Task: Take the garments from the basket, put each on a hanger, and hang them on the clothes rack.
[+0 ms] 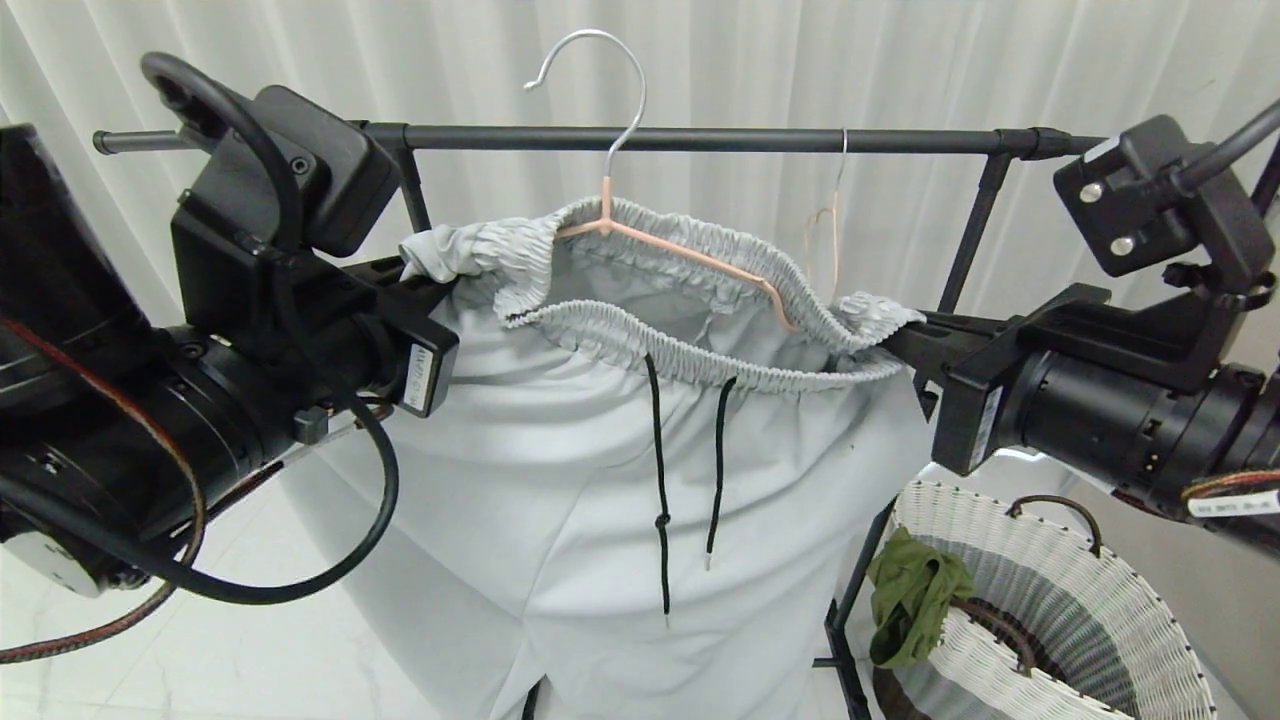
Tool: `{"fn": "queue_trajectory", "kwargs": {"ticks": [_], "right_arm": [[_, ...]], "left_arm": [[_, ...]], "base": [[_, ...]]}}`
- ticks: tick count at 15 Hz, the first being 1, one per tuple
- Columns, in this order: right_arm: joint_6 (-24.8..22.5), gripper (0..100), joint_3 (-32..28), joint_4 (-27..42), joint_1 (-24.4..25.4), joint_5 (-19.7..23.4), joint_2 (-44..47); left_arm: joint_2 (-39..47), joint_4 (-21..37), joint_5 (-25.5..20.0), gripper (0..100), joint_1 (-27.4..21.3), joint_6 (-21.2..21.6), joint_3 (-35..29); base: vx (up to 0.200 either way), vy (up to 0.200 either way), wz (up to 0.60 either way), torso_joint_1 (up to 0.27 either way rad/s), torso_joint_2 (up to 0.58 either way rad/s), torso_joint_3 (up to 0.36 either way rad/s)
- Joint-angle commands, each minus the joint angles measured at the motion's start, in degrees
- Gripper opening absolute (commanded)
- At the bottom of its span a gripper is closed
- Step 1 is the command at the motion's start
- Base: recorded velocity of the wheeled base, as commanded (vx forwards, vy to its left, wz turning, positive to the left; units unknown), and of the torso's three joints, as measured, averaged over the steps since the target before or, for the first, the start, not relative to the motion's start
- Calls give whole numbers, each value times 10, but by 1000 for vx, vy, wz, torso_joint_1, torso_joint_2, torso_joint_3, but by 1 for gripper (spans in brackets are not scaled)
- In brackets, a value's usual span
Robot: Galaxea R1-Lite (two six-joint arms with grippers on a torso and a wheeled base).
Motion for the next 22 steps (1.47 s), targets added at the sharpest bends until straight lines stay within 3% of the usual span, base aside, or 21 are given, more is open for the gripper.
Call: {"fn": "queue_trajectory", "kwargs": {"ticks": [1,7,11,15,22], "right_arm": [[-1,100,7,8,0,0,-10],[-2,100,1,69,-11,13,-57],[-2,100,-45,124,-20,99,-60],[-2,100,-131,225,-45,207,-32],[-38,100,-230,260,-76,247,63]], "left_arm": [[0,-2,-1,0,-2,-1,-1],[2,-21,-4,0,-19,1,8],[-2,-31,-29,0,-22,3,27],[-2,-33,-72,0,-23,5,28],[-7,-33,-113,0,-31,5,28]], "base": [[0,0,0,0,0,0],[0,0,0,0,0,0],[0,0,0,0,0,0],[0,0,0,0,0,0],[0,0,0,0,0,0]]}}
